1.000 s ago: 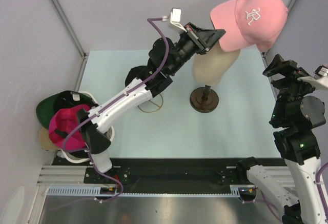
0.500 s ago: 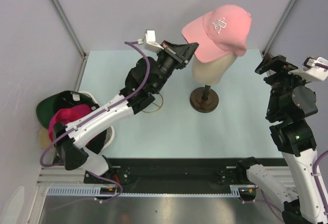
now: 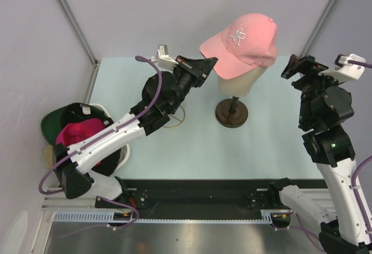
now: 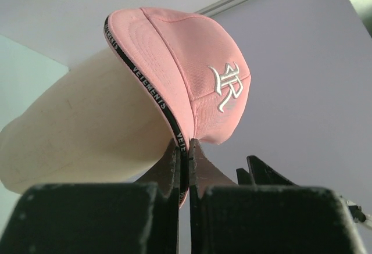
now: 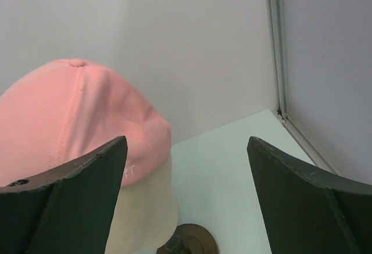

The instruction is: Stack the hats

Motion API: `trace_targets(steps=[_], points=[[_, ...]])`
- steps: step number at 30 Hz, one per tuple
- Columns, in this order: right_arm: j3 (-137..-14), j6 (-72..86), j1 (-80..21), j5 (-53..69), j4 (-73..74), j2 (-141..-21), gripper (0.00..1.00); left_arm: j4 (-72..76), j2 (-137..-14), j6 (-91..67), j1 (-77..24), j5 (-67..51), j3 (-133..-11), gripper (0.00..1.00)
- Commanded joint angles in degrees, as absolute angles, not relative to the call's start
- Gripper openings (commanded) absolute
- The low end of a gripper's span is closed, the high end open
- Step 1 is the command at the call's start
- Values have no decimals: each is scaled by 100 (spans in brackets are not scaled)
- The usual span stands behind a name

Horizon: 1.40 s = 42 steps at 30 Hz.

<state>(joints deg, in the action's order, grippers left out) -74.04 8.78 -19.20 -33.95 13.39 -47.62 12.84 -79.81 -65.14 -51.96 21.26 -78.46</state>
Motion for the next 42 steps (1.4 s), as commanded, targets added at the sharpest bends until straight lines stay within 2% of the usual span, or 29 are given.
trace_targets(steps=[1,5,6,10,14,27,39,40,41,42], points=[[-7742,940,-1881,-3015,1292,-5071,90,967,-7954,-6583,-5150,2198,-7831,0],[-8094,1351,-1487,-2181,1678,-5588,87,739,-7998,-6487,-5150,2197,-7901,0],[-8156,1475,-1311,-1649,1853,-5677,87,677,-8024,-6495,-5142,2206,-7910,0],[-8121,2170,-170,-170,1793,-5774,86,212,-8033,-6557,-5107,2171,-7945,0],[-8104,2285,113,578,1583,-5836,86,62,-8033,-6653,-5063,2162,-7893,0],[-8209,2470,316,853,1582,-6108,86,-158,-7690,-7444,-4869,2119,-6909,0],[-8340,2338,272,747,1749,-6143,87,-325,-7770,-7164,-4878,2030,-6907,0],[-8367,2312,264,721,1775,-6152,87,-351,-7743,-6954,-4878,2056,-6969,6],[-8419,2285,255,712,1775,-6170,87,-439,-7726,-6856,-4878,2091,-7031,16],[-8429,2250,255,703,1775,-6161,88,-509,-7708,-6777,-4878,2170,-7144,44]])
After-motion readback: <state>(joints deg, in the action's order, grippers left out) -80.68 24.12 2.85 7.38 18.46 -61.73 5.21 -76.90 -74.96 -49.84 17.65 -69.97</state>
